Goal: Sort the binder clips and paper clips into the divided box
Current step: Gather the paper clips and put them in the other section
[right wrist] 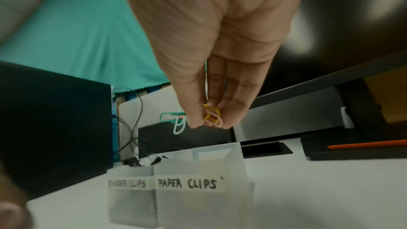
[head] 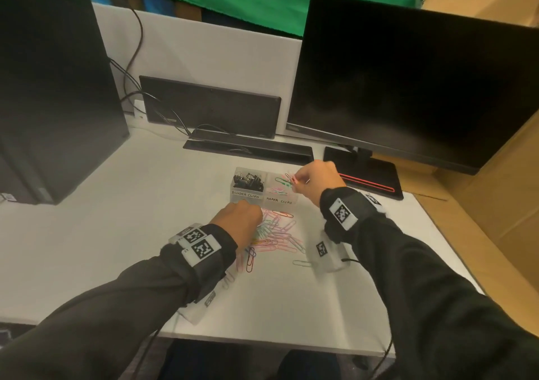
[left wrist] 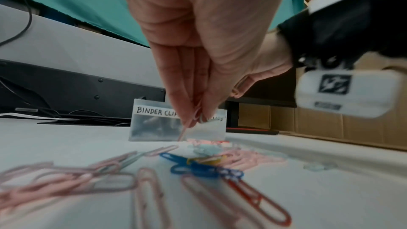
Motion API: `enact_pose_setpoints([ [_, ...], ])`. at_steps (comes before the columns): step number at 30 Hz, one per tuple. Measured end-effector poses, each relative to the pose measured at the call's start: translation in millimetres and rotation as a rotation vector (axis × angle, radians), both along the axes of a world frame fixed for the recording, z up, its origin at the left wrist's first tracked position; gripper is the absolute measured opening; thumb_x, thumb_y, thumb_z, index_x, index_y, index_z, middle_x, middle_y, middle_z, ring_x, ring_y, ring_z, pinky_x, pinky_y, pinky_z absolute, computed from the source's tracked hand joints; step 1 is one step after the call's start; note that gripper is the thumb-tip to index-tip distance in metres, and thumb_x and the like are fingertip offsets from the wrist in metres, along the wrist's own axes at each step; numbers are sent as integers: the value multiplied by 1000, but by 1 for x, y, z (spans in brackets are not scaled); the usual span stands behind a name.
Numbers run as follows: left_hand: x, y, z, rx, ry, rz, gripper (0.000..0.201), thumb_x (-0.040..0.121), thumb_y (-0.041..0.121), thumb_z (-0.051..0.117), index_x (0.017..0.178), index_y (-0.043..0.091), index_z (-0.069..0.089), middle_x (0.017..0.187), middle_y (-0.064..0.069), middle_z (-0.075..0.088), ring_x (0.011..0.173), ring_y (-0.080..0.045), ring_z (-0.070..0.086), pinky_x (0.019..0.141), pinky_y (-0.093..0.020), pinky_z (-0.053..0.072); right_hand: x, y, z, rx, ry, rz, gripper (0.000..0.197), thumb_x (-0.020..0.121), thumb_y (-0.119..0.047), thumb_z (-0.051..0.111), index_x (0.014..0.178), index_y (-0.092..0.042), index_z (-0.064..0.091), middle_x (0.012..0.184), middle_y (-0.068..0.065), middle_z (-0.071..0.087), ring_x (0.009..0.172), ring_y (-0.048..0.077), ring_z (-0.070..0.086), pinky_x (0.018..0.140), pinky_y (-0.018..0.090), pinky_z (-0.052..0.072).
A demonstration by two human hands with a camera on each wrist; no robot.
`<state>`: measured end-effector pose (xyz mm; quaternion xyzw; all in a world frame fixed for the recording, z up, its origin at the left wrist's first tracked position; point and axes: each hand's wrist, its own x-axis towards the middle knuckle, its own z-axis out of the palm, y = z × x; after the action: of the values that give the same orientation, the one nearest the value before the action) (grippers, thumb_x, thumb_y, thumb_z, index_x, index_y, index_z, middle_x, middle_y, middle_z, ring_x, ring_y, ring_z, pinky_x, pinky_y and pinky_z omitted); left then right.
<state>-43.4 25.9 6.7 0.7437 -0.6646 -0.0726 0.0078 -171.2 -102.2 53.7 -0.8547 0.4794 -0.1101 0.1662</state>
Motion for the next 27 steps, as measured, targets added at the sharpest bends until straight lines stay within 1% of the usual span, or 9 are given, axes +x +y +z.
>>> enact_pose_setpoints([
  [3,2,0,12,-55,68,5,22,89,2,47,73,14,55,105,-15,66,92,-36,61,72,-32,46,26,-14,-5,-24,115,-13,18,89,-13,63,100,-6,74,92,13,68,86,27,65,80,31,53],
  [6,9,-5,29,-137,146,36,28,90,10,51,62,12,52,96,-12,69,80,-33,60,65,-30,42,43,-19,-14,-2,261,22,22,89,-15,60,105,-5,70,89,11,58,78,28,59,84,34,54],
  [9,16,-20,43,-199,213,82,20,89,13,56,71,11,67,75,-5,63,73,-30,57,62,-31,40,44,-21,-17,12,268,26,31,87,-18,66,116,-8,67,110,13,65,98,30,64,90,36,53],
  [11,17,-37,50,-218,263,120,14,88,15,61,96,17,73,91,-6,69,85,-28,63,75,-34,52,35,-21,-14,19,168,-13,37,86,-22,69,120,-8,65,115,11,66,104,28,64,93,35,51],
  [13,18,-58,53,-216,318,161,30,86,15,66,116,18,67,111,-8,68,100,-27,65,92,-37,53,20,-20,-10,16,82,-58,37,88,-25,67,120,-8,65,114,11,68,104,26,64,93,34,51],
  [16,13,-86,59,-189,298,144,34,84,11,66,117,19,66,121,-10,64,107,-30,63,95,-38,51,-10,-14,-6,-6,1,-114,34,91,-28,61,120,-10,66,112,10,70,101,25,65,92,33,50],
  [22,-13,-122,51,6,96,63,36,90,10,61,126,6,56,127,-15,58,113,-33,60,95,-38,50,-63,7,-27,59,-52,-176,26,89,-32,62,110,-20,71,108,1,70,92,19,64,84,26,47],
  [25,-18,-129,33,96,47,56,39,91,17,61,128,6,56,129,-15,59,114,-32,61,97,-37,50,-75,19,-37,126,2,-157,26,87,-32,64,110,-20,71,111,1,68,87,16,60,81,23,45],
  [27,-16,-129,30,76,88,83,37,91,24,61,124,8,61,124,-14,62,107,-32,64,94,-36,52,-78,29,-41,214,96,-75,35,84,-33,68,118,-21,67,118,-1,64,91,15,59,81,23,45],
])
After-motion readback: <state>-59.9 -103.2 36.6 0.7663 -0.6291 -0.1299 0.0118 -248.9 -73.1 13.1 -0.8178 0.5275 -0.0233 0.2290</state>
